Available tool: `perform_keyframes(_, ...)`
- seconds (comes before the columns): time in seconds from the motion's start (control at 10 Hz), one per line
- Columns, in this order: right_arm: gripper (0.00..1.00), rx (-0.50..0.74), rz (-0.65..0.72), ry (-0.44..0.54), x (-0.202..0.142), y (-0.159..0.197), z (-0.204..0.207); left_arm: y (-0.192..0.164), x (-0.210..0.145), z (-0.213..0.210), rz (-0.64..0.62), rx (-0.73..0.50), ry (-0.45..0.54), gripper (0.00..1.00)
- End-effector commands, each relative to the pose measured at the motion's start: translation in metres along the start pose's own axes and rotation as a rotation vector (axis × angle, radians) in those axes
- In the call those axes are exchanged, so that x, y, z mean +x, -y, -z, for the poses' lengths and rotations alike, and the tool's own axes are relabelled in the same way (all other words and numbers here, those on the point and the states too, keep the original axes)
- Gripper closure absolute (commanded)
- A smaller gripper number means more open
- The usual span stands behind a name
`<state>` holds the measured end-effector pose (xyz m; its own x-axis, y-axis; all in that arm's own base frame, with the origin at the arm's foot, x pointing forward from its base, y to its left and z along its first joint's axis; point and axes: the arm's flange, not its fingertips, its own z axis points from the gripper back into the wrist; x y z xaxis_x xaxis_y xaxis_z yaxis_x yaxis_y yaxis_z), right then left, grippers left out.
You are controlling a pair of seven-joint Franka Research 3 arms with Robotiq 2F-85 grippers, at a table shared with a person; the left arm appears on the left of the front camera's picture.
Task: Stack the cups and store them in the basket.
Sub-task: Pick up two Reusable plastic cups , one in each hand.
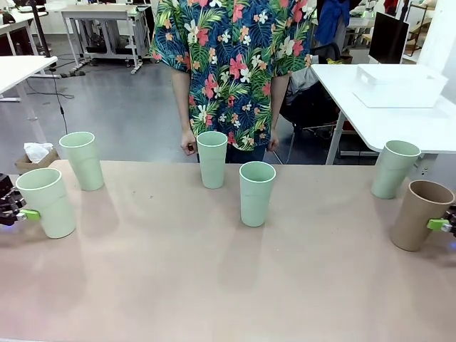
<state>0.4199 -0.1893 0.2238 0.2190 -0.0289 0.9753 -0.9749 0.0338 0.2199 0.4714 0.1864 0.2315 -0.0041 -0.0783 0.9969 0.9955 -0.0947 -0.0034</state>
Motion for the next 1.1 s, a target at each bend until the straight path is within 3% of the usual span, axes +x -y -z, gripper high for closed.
perform_keyframes(0.0, 0.0, -0.036, 0.026, 0.013, 0.008, -0.004, 0.012, 0.02, -0.01, 0.012, 0.046, -0.017, 0.002, 0.0)
perform_keyframes(1.0, 0.0, -0.043, -0.024, -0.02, -0.002, -0.002, 0.016, 0.02, -0.008, 0.042, 0.048, -0.002, 0.048, 0.0)
